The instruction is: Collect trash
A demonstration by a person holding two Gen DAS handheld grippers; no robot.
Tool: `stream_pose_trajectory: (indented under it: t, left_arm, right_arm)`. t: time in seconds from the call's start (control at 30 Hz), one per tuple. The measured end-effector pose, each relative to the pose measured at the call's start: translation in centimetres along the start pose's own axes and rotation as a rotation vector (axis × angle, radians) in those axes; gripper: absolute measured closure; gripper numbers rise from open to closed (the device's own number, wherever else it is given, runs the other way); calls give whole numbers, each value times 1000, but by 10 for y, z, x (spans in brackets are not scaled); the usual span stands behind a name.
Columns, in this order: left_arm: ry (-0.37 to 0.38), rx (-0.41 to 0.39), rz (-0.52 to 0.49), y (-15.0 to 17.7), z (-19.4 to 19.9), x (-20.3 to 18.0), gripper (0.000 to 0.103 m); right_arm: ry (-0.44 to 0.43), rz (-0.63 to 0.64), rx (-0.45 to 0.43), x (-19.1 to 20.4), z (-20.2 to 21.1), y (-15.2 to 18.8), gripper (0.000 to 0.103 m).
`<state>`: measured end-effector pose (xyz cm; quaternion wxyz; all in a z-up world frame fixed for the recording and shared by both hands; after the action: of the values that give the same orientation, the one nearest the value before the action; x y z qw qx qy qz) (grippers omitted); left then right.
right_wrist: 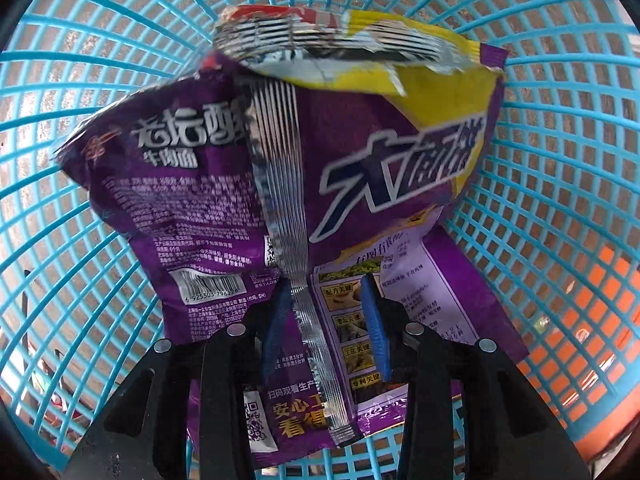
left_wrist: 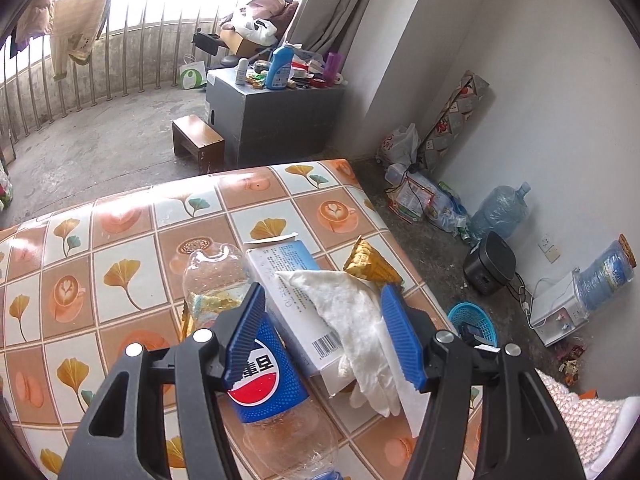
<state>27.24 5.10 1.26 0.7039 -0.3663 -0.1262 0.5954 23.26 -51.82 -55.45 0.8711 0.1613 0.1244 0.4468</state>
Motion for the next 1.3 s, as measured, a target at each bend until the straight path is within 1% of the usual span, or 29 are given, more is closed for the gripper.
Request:
stream_pose_trajectory:
  t: [0.07,0.1,0.13,0.2,0.23,0.27,0.33,0.43,0.53,0.6,0.67,0.73,0.77,0.8,0.83,0.9,0.97,1.0,1.03,1.17,1.2,1.23,1.3]
  left_arm:
    - [-9,-4,5,0,0,4,44]
    - [-13,-5,9,0,1,5,44]
    - [-13,-4,13,0,1,5,44]
    - [-7,-5,16,0,1,5,44]
    - [-3,-8,14,0,2,3,44]
    - [1,-11,12,0,2,3,44]
    - [7,-22,9,1,5,1,44]
    - [23,-40,8,2,8,-1,44]
    - [28,-57,-6,5,14,-3,44]
    - [34,-66,-4,8,19,-2,44]
    - [37,-80,3,10,26,2,44]
    - [34,-97,15,11,33,9,44]
    - [34,-104,24,11,37,13,44]
    - [35,-111,33,12,40,18,44]
    - [34,-114,41,14,41,23,44]
    - [28,-119,49,16,42,32,44]
    - [28,-116,62,18,37,43,42]
    - [35,-109,79,19,32,49,42]
    - [49,-99,98,20,26,55,42]
    - [90,-60,196,24,-3,76,42]
    - [93,-57,217,24,-9,82,42]
    - [95,-52,237,24,-15,88,42]
    - [93,-41,266,24,-27,99,42]
  right_arm:
    - [17,-10,2,-1,-8,-4,59]
    - [13,-22,-2,-3,-10,-5,58]
    - [3,-33,-8,-4,-11,-5,58]
    - [-33,-49,-37,-7,-6,-1,49]
    - [-58,-48,-64,-8,-1,3,45]
    - [-62,-42,-95,-10,6,9,43]
    - [-43,-22,-180,-17,26,23,40]
    - [-67,-1,-318,-22,63,55,39]
    - [-119,27,-490,-22,111,97,39]
    - [-171,65,-614,-15,157,120,39]
    - [-231,115,-742,0,206,150,40]
    - [-289,185,-864,30,266,170,40]
    - [-313,221,-924,44,290,187,40]
    - [-349,269,-978,54,319,197,40]
    - [-395,319,-1024,69,347,205,40]
    - [-501,426,-1085,107,387,237,39]
    - [-628,555,-1090,149,411,261,39]
    - [-675,618,-1074,171,415,269,39]
    - [-700,671,-1056,195,417,278,39]
    - [-711,784,-982,277,410,286,39]
    - [-723,797,-948,297,411,292,39]
    - [-727,806,-914,313,407,286,39]
    - [-700,821,-882,342,394,281,39]
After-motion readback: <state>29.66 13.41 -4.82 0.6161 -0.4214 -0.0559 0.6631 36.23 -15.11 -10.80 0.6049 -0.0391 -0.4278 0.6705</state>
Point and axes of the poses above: each gripper's, at about its wrist camera, not at the fingertips, and z roughly against the way its jaws point, x to its left, y to its underside, the point moved 9 cm from there along -z, roughly the way its jaws point, and after that the axes turned 3 degrees about y, right-handed, at the moved point
